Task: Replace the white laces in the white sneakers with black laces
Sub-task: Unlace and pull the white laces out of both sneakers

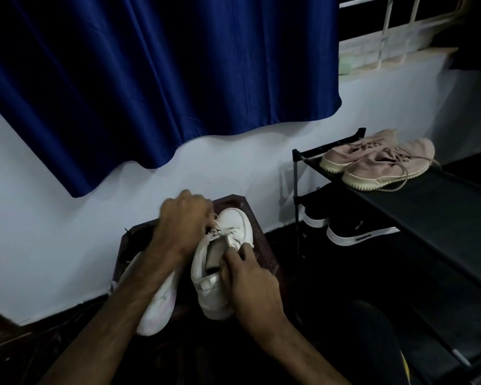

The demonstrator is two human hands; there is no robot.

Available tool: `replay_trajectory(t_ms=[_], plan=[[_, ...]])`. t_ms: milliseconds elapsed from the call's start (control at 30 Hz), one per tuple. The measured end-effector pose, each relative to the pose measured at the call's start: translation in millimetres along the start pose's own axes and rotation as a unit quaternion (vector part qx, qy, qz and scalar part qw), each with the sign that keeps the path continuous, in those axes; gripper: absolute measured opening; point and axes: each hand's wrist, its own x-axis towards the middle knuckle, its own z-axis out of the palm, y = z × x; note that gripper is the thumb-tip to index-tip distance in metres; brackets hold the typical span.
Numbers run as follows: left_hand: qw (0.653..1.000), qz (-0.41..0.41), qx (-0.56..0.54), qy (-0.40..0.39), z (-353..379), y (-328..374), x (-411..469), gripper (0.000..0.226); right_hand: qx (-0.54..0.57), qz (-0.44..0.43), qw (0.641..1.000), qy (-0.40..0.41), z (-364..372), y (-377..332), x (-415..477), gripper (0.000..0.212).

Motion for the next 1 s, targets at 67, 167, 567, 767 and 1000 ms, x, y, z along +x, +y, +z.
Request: replay_trajectory(t_ms=[67, 167, 567, 767, 1000], plan=[[0.991, -0.095, -0.062, 0.068, -6.8, -18.1, 5.8, 0.008, 0.003, -0.001, 1.0, 0.003, 0.0, -0.5, -0.3, 0.033], [0.956, -0.23, -0.143, 0.117, -1.6, -32.9, 4.2, 0.007, -0.006, -0.005, 1.0, 0.008, -0.3, -1.2, -0.3, 0.042], [0.971, -0.206, -0.123, -0.002, 15.5, -43.3, -6.5, 0.023, 0.0, -0.011, 1.0, 0.017, -1.4, 1.1, -1.7, 0.032], [0.943, -0.177, -0.281, 0.038, 16.4, -2.8, -55.6, 0.015, -0.039, -0.021, 0.999, 0.013, -16.4, 6.2, 4.2, 0.03], [0.917, -0.202, -0.326, 0.114, 41.3, 33.6, -102.6, 0.012, -0.133, -0.078, 0.985, 0.071, -24.6, -0.2, 30.6, 0.022]])
